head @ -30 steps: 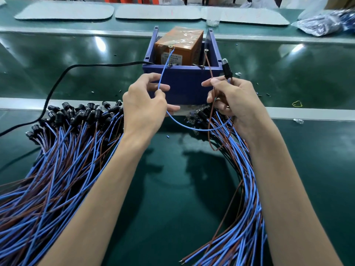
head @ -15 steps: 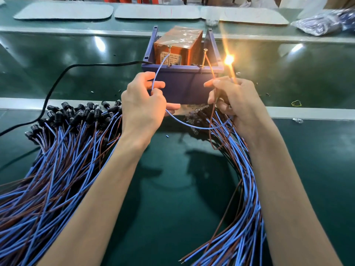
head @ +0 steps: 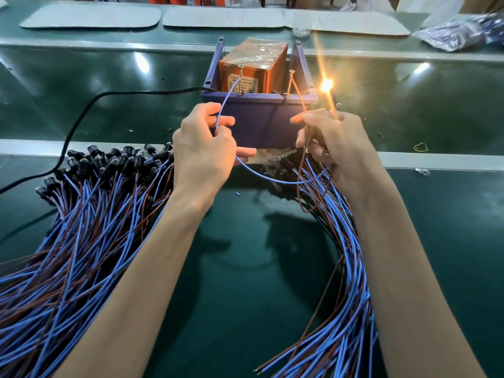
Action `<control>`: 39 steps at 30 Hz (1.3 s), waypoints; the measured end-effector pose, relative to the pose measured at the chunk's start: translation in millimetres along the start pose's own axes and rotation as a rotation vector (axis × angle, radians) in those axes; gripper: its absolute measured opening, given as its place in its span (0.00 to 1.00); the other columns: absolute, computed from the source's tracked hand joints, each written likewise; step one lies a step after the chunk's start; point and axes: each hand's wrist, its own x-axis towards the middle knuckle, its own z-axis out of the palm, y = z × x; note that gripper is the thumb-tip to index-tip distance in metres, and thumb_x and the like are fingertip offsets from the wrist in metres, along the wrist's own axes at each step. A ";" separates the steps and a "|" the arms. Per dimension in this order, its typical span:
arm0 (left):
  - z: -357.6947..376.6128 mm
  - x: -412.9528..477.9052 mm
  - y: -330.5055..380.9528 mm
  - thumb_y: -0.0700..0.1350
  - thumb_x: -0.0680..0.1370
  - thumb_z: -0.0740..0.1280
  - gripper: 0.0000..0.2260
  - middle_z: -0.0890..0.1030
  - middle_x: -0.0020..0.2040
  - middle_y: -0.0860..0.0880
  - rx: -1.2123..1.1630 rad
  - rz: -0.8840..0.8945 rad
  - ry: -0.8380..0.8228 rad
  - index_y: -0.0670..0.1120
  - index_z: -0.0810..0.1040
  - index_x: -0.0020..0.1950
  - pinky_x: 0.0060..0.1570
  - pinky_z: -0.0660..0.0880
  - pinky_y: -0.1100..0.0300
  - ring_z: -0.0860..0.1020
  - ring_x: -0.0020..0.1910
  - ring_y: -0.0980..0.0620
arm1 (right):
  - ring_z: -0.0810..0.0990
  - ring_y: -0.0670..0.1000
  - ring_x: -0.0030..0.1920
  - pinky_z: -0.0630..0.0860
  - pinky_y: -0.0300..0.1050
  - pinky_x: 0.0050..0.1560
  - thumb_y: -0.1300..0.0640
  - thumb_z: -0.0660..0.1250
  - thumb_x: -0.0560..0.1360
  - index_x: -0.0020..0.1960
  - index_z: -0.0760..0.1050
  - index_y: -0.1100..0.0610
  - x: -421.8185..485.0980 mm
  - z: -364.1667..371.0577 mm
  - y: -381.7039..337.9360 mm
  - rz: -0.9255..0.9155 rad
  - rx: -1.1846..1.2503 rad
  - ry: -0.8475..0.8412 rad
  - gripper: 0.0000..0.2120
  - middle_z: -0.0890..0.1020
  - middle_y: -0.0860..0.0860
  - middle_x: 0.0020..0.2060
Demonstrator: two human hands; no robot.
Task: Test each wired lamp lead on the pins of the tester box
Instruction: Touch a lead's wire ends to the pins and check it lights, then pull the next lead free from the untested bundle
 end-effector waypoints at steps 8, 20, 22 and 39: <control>0.1 -1.2 1.3 0.35 0.78 0.54 0.16 0.78 0.50 0.56 0.038 0.000 -0.002 0.46 0.72 0.63 0.38 0.82 0.54 0.83 0.28 0.51 | 0.63 0.42 0.19 0.59 0.30 0.19 0.63 0.61 0.78 0.45 0.79 0.61 -0.9 -0.4 -1.1 0.008 -0.010 -0.001 0.09 0.78 0.49 0.23; 12.2 -15.8 9.5 0.48 0.77 0.65 0.16 0.83 0.50 0.54 0.359 0.102 -0.348 0.51 0.72 0.65 0.53 0.77 0.49 0.83 0.46 0.46 | 0.67 0.42 0.24 0.61 0.31 0.26 0.59 0.68 0.76 0.45 0.83 0.60 -9.2 3.6 -1.0 0.040 -0.183 -0.121 0.06 0.76 0.55 0.34; 15.0 -18.9 9.7 0.48 0.77 0.66 0.21 0.83 0.52 0.52 0.407 0.131 -0.332 0.50 0.68 0.69 0.56 0.75 0.50 0.83 0.47 0.44 | 0.67 0.40 0.20 0.62 0.28 0.23 0.60 0.68 0.76 0.49 0.81 0.65 -10.1 4.3 -1.4 0.058 -0.151 -0.135 0.09 0.76 0.50 0.27; -3.0 -37.1 33.9 0.51 0.80 0.53 0.17 0.85 0.34 0.50 1.217 -0.125 -1.186 0.42 0.73 0.42 0.46 0.74 0.61 0.79 0.33 0.58 | 0.70 0.43 0.27 0.65 0.39 0.34 0.34 0.50 0.79 0.37 0.81 0.54 9.7 -28.8 7.4 0.075 -0.506 0.183 0.31 0.75 0.46 0.25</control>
